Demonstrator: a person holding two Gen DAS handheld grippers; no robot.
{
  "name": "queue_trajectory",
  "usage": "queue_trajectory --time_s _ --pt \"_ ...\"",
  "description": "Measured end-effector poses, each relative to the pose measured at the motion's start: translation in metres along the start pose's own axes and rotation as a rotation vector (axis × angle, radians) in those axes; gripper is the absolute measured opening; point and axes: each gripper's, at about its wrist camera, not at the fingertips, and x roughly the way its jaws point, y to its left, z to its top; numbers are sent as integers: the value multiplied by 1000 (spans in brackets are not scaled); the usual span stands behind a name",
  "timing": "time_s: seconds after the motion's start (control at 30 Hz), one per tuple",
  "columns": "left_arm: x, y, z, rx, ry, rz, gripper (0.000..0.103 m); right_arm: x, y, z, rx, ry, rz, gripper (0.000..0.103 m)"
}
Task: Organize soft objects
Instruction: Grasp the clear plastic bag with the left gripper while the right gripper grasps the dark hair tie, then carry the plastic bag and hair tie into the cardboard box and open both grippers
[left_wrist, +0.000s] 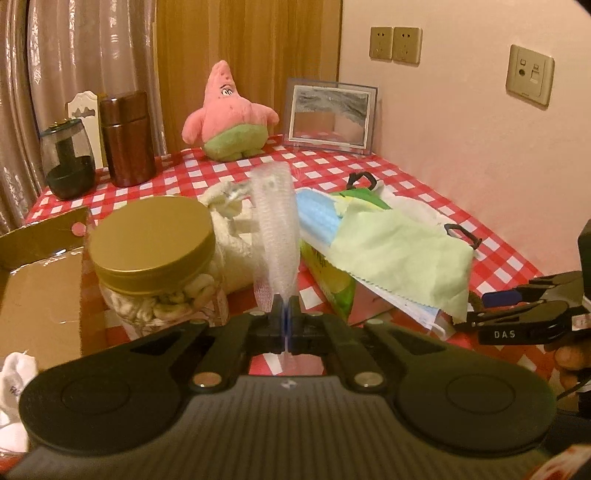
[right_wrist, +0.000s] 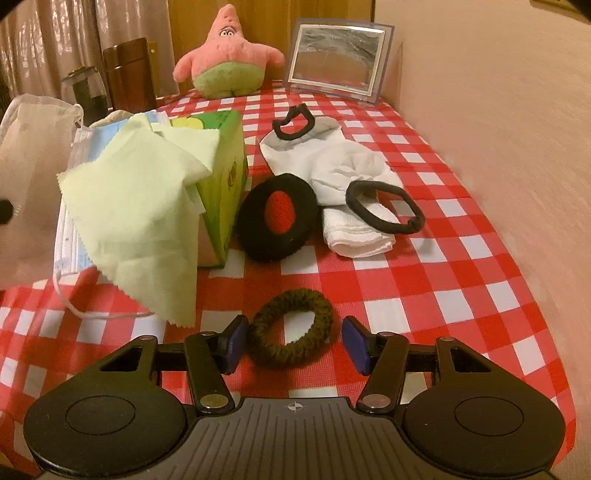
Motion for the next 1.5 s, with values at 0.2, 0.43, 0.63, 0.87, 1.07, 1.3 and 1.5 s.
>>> queue_trajectory --time_s 0.2,0.43,0.63,0.87,1.07,1.3,1.5 --pt "-15 4 1 -15 -7 14 0 -10 -3 -3 17 3 0 20" --pt "-38 5 5 -17 -37 26 0 -40 -4 0 34 -39 -20 19" --pt "-62 5 10 -22 -66 36 0 -74 -2 6 44 -98 -27 19" --pt "-94 9 16 -34 -109 49 0 -109 12 19 37 -171 8 19" --pt "-119 16 21 -49 -141 65 0 -130 34 29 19 -213 76 19" --pt "-147 38 22 -91 -159 80 0 -146 74 42 -19 -231 192 19" --pt "-169 75 17 -127 -159 132 0 -148 127 58 -79 -239 313 19"
